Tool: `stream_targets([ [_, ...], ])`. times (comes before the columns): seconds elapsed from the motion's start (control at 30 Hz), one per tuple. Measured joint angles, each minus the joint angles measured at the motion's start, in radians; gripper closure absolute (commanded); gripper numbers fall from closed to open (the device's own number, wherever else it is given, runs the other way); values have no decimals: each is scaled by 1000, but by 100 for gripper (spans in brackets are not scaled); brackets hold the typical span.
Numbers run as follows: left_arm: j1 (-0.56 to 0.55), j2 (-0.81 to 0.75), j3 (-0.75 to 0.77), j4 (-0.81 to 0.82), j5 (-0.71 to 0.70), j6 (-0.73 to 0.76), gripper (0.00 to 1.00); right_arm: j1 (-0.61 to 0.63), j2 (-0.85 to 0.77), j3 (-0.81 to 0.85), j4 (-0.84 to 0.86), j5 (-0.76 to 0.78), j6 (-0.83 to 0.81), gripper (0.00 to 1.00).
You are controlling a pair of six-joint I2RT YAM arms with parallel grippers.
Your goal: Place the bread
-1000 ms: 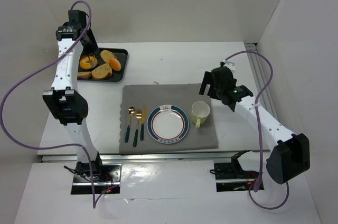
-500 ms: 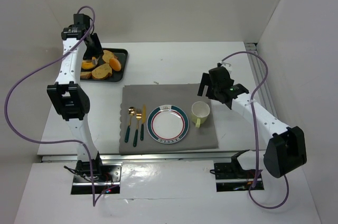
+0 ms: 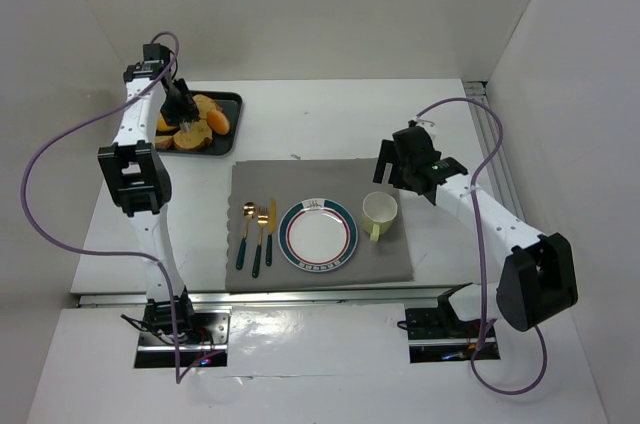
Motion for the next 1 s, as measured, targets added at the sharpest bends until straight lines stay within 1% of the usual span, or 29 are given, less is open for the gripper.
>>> stream_targets([
  [0.17, 4, 31, 0, -1, 29, -1, 46, 0, 19, 7, 0, -1, 0, 0],
  [0.23, 4, 38, 0, -2, 43, -2, 50, 0, 19, 7, 0, -1, 0, 0],
  [0.3, 4, 45, 0, -3, 60, -8, 61, 0, 20, 8, 0, -3, 0, 0],
  [0.37, 3, 49, 0, -5, 72, -22, 68, 0, 23, 10, 0, -3, 0, 0],
  [0.4, 3, 49, 0, -4, 77, -23, 76, 0, 25, 11, 0, -3, 0, 0],
  [0.63, 2, 23, 0, -3, 60, -23, 86, 0, 27, 13, 0, -8, 0, 0],
  [0.67, 2, 10, -2, -2, 50, -23, 93, 0, 27, 13, 0, -9, 1, 0],
  [0.7, 2, -10, -9, 1, 41, -23, 96, 0, 27, 13, 0, -10, 1, 0],
  [0.73, 2, -34, -21, 4, 30, -23, 96, 0, 26, 13, 0, -12, 1, 0],
  [0.77, 2, -63, -34, 4, 17, -23, 99, 0, 26, 13, 0, -15, 1, 0],
  [0.9, -4, -219, -103, 16, -40, -23, 100, 0, 10, 12, 0, -24, 5, 0],
  [1.0, -14, -358, -186, 32, -72, -23, 100, 6, -25, 2, 11, -27, 11, 0],
])
